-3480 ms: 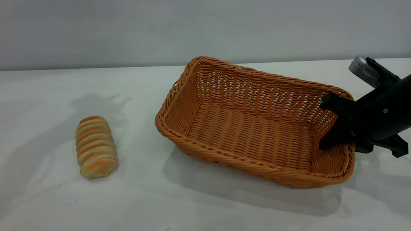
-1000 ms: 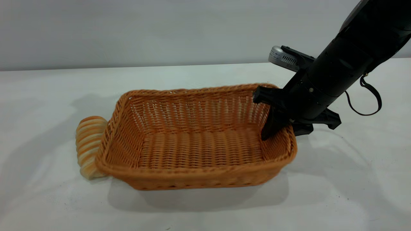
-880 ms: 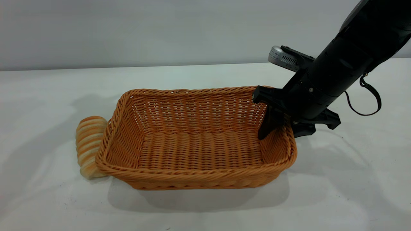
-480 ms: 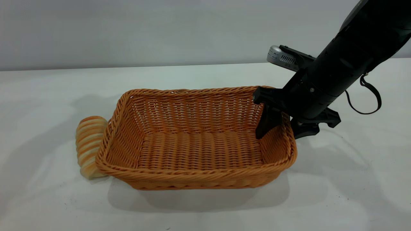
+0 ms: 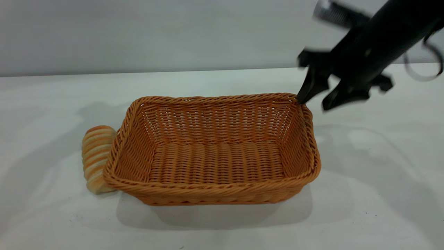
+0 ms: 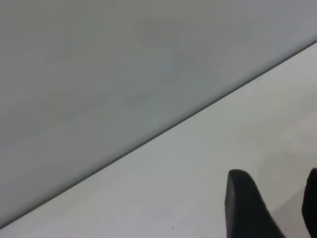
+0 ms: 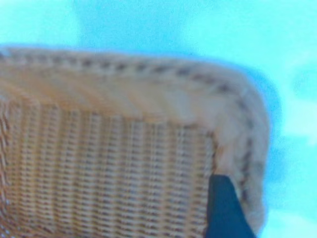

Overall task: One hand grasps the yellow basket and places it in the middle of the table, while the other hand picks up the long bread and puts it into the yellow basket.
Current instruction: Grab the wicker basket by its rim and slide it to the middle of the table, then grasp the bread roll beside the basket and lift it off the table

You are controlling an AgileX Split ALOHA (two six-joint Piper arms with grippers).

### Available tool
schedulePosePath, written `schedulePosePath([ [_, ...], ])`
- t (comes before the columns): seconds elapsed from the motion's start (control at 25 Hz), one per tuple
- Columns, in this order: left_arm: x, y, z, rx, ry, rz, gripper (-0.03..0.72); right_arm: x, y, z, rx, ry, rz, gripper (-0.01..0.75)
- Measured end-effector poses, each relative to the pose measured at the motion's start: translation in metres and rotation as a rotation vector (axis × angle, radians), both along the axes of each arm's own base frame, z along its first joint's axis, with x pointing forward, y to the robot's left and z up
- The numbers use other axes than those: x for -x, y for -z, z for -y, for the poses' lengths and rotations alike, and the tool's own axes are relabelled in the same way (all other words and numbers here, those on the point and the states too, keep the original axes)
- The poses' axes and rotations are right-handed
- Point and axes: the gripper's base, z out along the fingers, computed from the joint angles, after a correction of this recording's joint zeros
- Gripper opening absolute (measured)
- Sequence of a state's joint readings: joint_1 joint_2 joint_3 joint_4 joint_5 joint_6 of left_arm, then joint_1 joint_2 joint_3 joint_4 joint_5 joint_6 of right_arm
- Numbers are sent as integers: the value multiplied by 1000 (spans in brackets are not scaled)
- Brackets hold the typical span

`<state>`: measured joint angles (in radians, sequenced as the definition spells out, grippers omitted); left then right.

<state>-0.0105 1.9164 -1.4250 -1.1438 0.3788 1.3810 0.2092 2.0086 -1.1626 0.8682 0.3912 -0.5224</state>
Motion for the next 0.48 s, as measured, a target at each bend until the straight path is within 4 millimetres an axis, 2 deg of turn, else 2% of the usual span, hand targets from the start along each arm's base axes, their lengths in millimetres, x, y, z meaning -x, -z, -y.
schedulePosePath([
  [0.2, 2, 3, -1, -14, -2, -36, 355, 4, -50, 23, 28, -31, 110, 437],
  [0.32, 3, 8, -2, -24, -18, -87, 355, 14, -85, 27, 53, -81, 180, 437],
  [0.48, 1, 37, -13, -27, -54, -243, 355, 39, -136, 32, 83, -113, 316, 437],
])
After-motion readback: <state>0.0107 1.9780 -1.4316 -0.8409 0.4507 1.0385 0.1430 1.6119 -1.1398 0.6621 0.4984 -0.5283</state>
